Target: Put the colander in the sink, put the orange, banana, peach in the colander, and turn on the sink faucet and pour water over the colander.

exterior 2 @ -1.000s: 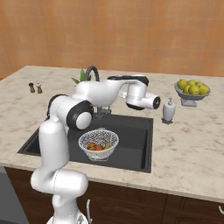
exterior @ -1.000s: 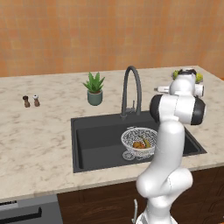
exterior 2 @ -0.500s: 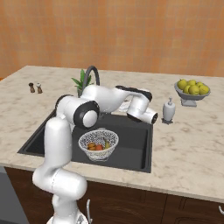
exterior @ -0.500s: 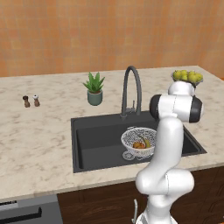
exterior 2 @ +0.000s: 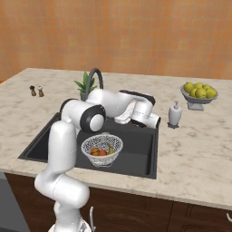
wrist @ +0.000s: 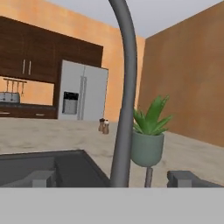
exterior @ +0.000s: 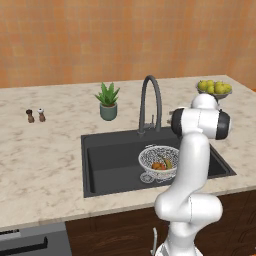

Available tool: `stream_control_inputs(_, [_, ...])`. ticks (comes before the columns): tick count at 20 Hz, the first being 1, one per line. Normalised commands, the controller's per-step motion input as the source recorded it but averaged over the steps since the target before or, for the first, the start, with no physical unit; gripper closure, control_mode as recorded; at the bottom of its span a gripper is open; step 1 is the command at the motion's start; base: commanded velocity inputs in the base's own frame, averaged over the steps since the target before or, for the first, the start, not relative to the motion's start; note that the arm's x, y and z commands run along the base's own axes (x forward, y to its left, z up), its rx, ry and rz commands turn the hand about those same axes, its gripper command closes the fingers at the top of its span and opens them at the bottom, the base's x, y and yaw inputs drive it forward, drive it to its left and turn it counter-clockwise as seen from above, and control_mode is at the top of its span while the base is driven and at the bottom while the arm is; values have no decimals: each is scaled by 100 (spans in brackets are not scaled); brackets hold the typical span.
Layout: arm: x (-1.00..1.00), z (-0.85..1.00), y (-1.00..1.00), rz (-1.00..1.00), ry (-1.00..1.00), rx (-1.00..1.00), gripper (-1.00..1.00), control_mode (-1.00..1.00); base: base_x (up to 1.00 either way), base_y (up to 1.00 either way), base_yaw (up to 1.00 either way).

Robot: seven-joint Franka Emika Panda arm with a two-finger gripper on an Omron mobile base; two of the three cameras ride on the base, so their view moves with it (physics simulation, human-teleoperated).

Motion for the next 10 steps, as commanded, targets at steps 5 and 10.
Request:
stream_control_inputs(5, [1, -7, 14, 12, 4, 2, -100, -100, 0, 0, 0])
stream_control_inputs(10, [3, -27, 0, 11, 0, 9, -100, -100, 0, 0, 0])
